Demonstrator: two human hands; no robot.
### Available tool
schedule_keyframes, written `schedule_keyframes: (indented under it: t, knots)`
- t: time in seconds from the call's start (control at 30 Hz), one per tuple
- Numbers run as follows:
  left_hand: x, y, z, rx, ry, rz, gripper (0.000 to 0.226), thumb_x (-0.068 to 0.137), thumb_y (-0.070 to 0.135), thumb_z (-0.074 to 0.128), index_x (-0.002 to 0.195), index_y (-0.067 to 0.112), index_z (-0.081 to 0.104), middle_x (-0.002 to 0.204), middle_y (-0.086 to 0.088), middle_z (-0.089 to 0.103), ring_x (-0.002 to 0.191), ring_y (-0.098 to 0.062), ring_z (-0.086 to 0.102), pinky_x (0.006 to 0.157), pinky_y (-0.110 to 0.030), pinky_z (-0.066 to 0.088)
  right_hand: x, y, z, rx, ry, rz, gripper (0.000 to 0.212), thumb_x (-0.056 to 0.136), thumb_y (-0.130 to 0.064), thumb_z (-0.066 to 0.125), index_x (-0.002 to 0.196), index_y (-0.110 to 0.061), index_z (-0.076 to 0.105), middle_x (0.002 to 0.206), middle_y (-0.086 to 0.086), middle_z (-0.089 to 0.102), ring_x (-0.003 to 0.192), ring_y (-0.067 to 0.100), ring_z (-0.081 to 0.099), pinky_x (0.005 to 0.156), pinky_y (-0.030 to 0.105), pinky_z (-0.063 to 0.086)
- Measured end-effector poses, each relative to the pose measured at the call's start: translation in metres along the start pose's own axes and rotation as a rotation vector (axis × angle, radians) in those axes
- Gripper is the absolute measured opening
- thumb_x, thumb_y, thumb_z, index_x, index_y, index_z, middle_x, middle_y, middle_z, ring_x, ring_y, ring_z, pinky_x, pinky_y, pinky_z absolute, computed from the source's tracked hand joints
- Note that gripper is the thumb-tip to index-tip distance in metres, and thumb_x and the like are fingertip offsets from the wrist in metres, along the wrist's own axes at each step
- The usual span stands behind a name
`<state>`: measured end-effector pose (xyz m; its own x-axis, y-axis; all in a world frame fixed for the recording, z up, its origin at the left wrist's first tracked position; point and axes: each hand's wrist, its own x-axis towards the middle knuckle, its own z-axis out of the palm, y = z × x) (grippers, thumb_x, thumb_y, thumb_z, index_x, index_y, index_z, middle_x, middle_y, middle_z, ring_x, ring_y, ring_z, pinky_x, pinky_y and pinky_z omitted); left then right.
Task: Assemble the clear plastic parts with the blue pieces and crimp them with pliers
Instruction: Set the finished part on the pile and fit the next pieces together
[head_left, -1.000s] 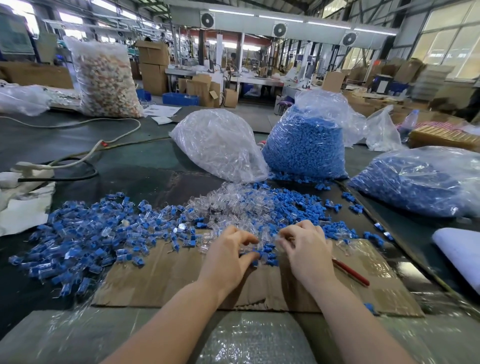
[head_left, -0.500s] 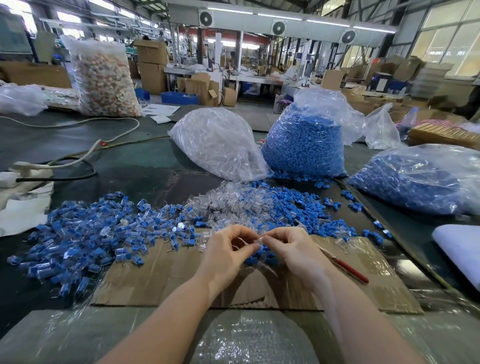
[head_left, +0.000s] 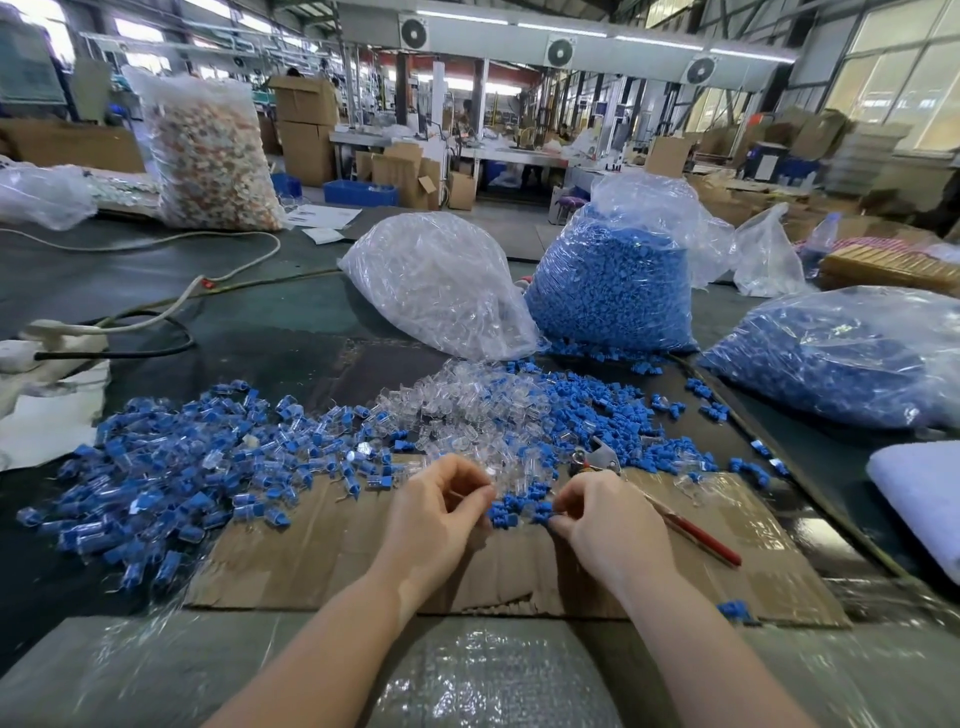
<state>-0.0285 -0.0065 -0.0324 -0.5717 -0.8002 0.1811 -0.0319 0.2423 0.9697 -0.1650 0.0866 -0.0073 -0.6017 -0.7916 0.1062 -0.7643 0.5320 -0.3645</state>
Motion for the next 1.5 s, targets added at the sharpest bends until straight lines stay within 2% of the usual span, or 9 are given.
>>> schedule_keyframes:
  t: [0.1, 0.23, 0.37, 0.47, 0.63, 0.83, 1.2, 1.33, 1.5]
  knots:
    - [-0.003, -0.003, 0.002, -0.021, -0.083, -0.054, 0.016, 0.086, 0.001, 0.06, 0.08, 0.015, 0.06, 0.066, -0.003, 0.064, 0.058, -0.017, 0.066, 0.053, -0.019, 0.05, 0.0, -0.003, 0.003, 0.003, 0.029, -0.02, 0.007, 0.085, -0.033, 0.066, 0.092, -0.029, 0.066, 0.097, -0.011, 0.065, 0.091, 0.01, 0.059, 0.091, 0.036, 0.048]
    - [0.002, -0.001, 0.005, 0.079, -0.109, -0.048, 0.019, 0.087, 0.002, 0.061, 0.079, 0.019, 0.06, 0.075, -0.002, 0.066, 0.065, -0.013, 0.068, 0.057, -0.019, 0.052, 0.0, -0.004, 0.01, 0.005, 0.086, -0.027, 0.006, 0.088, -0.034, 0.062, 0.092, -0.029, 0.062, 0.098, -0.009, 0.063, 0.093, 0.01, 0.056, 0.093, 0.036, 0.045]
    - [0.006, 0.001, 0.014, 0.24, -0.022, -0.007, 0.023, 0.086, 0.006, 0.063, 0.085, 0.029, 0.058, 0.082, 0.003, 0.065, 0.075, -0.009, 0.063, 0.067, -0.015, 0.051, 0.002, -0.006, 0.019, 0.007, 0.173, -0.023, 0.01, 0.092, -0.034, 0.055, 0.097, -0.028, 0.061, 0.101, -0.01, 0.06, 0.099, 0.01, 0.054, 0.09, 0.028, 0.041]
    - [0.005, -0.001, 0.02, 0.214, 0.062, 0.007, 0.027, 0.084, 0.005, 0.065, 0.087, 0.03, 0.055, 0.082, 0.007, 0.061, 0.076, -0.004, 0.059, 0.064, -0.006, 0.045, -0.003, -0.004, 0.026, 0.063, 0.251, -0.031, 0.01, 0.093, -0.032, 0.052, 0.096, -0.027, 0.06, 0.098, -0.012, 0.058, 0.099, 0.01, 0.052, 0.086, 0.027, 0.035]
    - [0.005, -0.007, 0.017, 0.115, 0.117, -0.017, 0.026, 0.081, 0.005, 0.069, 0.078, 0.029, 0.058, 0.077, 0.005, 0.065, 0.076, -0.01, 0.063, 0.07, -0.019, 0.052, -0.01, -0.003, 0.032, 0.191, 0.334, -0.07, 0.009, 0.091, -0.027, 0.056, 0.087, -0.021, 0.061, 0.09, -0.008, 0.059, 0.093, 0.014, 0.052, 0.081, 0.031, 0.033]
    - [0.005, -0.009, 0.016, 0.097, 0.106, 0.005, 0.022, 0.085, 0.007, 0.065, 0.08, 0.029, 0.063, 0.078, 0.006, 0.067, 0.076, -0.009, 0.064, 0.075, -0.025, 0.054, -0.015, -0.004, 0.032, 0.227, 0.3, -0.186, 0.01, 0.09, -0.023, 0.061, 0.082, -0.016, 0.063, 0.085, -0.003, 0.06, 0.088, 0.019, 0.053, 0.082, 0.036, 0.036]
    - [0.002, -0.003, 0.014, 0.032, 0.108, -0.002, 0.021, 0.086, 0.004, 0.062, 0.083, 0.025, 0.063, 0.079, 0.003, 0.066, 0.073, -0.01, 0.064, 0.066, -0.017, 0.053, -0.018, -0.006, 0.031, 0.248, 0.281, -0.268, 0.014, 0.086, -0.023, 0.065, 0.075, -0.016, 0.06, 0.077, -0.007, 0.057, 0.081, 0.016, 0.052, 0.078, 0.035, 0.035]
    - [0.003, -0.002, 0.015, 0.049, 0.112, 0.001, 0.021, 0.086, 0.005, 0.063, 0.082, 0.026, 0.062, 0.08, 0.003, 0.066, 0.077, -0.013, 0.064, 0.071, -0.022, 0.055, -0.018, -0.005, 0.03, 0.259, 0.264, -0.282, 0.013, 0.086, -0.023, 0.064, 0.075, -0.017, 0.06, 0.078, -0.009, 0.055, 0.081, 0.016, 0.052, 0.079, 0.035, 0.035]
    - [0.003, -0.004, 0.015, 0.131, 0.077, 0.034, 0.023, 0.085, 0.007, 0.064, 0.077, 0.029, 0.061, 0.075, 0.007, 0.065, 0.07, -0.002, 0.061, 0.067, -0.016, 0.051, -0.018, -0.006, 0.029, 0.249, 0.256, -0.28, 0.014, 0.085, -0.024, 0.065, 0.074, -0.017, 0.06, 0.077, -0.008, 0.056, 0.08, 0.017, 0.052, 0.077, 0.035, 0.035]
